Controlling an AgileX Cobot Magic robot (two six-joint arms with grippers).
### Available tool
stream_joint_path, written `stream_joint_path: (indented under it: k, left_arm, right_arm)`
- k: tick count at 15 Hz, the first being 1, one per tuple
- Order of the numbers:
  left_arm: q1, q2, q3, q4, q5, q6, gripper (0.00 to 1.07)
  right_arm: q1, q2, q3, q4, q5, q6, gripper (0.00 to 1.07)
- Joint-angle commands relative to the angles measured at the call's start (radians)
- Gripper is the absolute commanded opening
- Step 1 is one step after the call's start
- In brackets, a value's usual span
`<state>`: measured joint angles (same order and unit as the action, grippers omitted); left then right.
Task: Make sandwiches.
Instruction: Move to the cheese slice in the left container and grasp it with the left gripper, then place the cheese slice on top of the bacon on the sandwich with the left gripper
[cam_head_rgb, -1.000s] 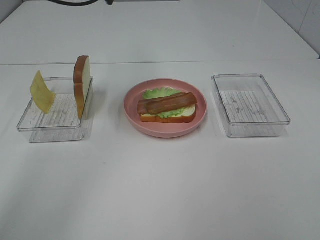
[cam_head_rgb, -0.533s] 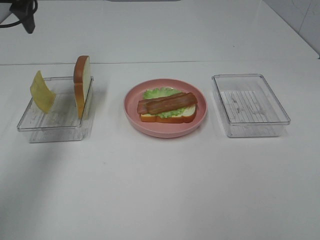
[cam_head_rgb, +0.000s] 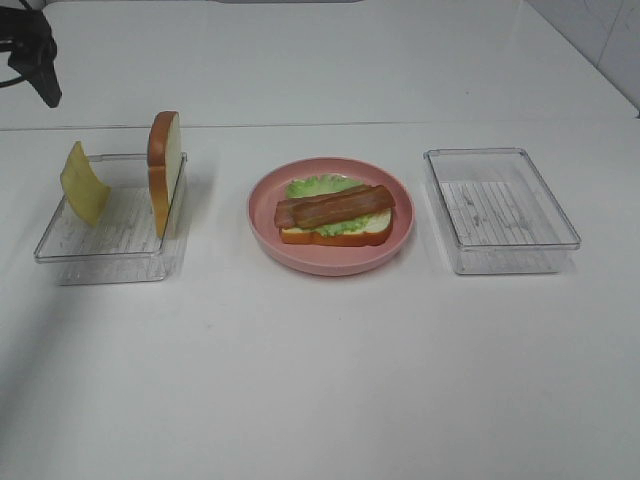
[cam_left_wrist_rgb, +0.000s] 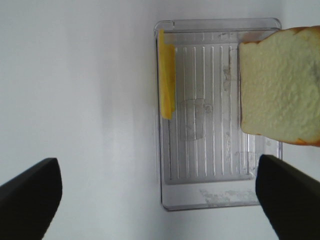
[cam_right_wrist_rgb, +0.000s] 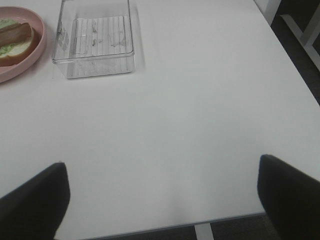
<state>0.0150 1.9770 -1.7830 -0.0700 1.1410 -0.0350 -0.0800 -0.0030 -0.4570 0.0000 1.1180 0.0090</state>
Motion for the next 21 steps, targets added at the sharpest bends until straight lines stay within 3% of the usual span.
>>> stream_joint_path:
  k: [1,3,10,13,16,18,19,21]
  left_arm:
    - [0.002,0.076,0.01,-0.019,-0.054,0.007,1.01]
    - [0.002,0.147,0.01,-0.043,-0.107,0.035,1.01]
    - [0.002,0.266,0.008,-0.093,-0.231,0.035,1.0]
    - [0.002,0.272,0.008,-0.092,-0.256,0.028,0.89]
    - [0.002,0.272,0.008,-0.086,-0.274,-0.001,0.51]
    - [0.002,0.272,0.008,-0.097,-0.286,-0.001,0.14]
    - [0.002,0.272,0.008,-0.097,-0.282,-0.001,0.03]
    - [0.002,0.272,0.008,-0.097,-0.269,-0.002,0.0]
  right_arm:
    - [-0.006,-0.031,-0.005,0.0,-0.003,-0.009,0.99]
    - [-0.006,-0.031,-0.005,0.0,-0.003,-0.009,0.99]
    - [-0.006,-0.031,-0.005,0.0,-0.003,-0.009,0.99]
    - [-0.006,-0.031,-0.005,0.0,-0.003,-0.009,0.99]
    - [-0.006,-0.031,-0.005,0.0,-0.003,-0.009,0.99]
    - [-0.006,-0.031,-0.005,0.0,-0.003,-0.009,0.99]
    - [-0.006,-0.031,-0.005,0.0,-0.003,-0.009,0.99]
    - [-0.006,-0.031,-0.005,0.0,-0.003,-0.009,0.99]
